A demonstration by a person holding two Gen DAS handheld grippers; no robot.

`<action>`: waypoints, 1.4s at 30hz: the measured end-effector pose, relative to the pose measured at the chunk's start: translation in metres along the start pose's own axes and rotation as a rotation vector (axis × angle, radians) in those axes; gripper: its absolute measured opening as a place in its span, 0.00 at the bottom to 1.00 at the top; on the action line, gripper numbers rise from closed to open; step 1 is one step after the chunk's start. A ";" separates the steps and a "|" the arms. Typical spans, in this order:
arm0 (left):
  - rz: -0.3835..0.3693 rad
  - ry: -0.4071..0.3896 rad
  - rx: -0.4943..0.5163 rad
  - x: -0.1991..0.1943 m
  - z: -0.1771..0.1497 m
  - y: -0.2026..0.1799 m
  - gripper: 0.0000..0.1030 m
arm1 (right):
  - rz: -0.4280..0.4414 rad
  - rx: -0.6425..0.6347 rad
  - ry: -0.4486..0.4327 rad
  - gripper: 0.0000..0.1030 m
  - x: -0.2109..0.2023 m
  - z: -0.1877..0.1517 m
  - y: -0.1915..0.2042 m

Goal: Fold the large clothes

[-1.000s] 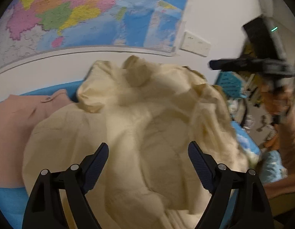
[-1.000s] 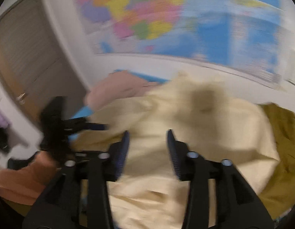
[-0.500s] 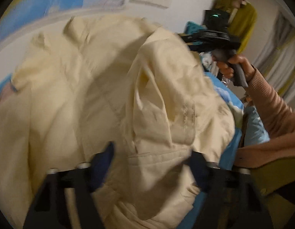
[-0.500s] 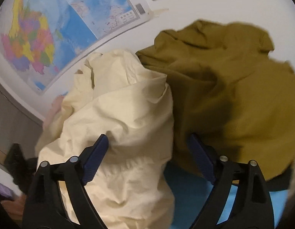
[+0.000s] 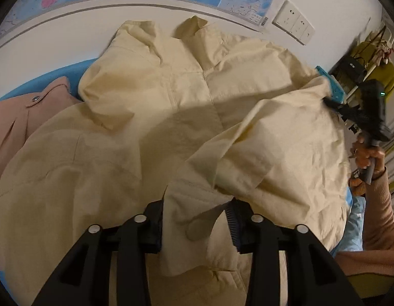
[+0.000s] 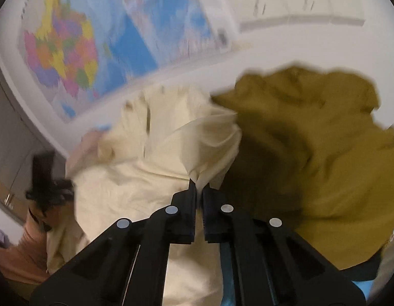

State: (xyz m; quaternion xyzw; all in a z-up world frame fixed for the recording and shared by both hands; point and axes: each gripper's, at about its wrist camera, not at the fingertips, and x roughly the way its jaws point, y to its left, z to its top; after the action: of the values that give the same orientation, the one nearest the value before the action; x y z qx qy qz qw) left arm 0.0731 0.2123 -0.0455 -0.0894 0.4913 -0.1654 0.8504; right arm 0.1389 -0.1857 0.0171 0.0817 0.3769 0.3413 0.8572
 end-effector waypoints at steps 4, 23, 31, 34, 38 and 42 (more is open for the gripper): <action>0.120 -0.004 0.041 0.009 0.008 -0.003 0.58 | -0.074 0.073 -0.009 0.04 0.000 0.004 -0.029; 0.133 0.026 -0.006 0.018 0.014 0.020 0.32 | -0.062 -0.276 -0.032 0.53 0.020 -0.001 0.100; 0.193 -0.158 0.019 -0.056 -0.009 0.014 0.59 | 0.035 -0.454 0.298 0.35 0.163 -0.036 0.164; 0.240 -0.193 0.004 -0.086 -0.032 0.024 0.66 | 0.044 -0.391 0.426 0.38 0.202 -0.043 0.153; 0.322 -0.181 -0.028 -0.105 -0.064 0.040 0.71 | 0.066 -0.335 0.394 0.47 0.192 -0.037 0.147; 0.304 -0.178 -0.115 -0.121 -0.102 0.062 0.75 | 0.138 -0.359 0.307 0.61 0.153 -0.035 0.159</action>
State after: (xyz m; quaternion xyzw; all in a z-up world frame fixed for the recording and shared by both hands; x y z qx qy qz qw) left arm -0.0594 0.3157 -0.0184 -0.0771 0.4304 0.0021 0.8993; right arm 0.1048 0.0287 -0.0348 -0.0994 0.4297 0.4689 0.7652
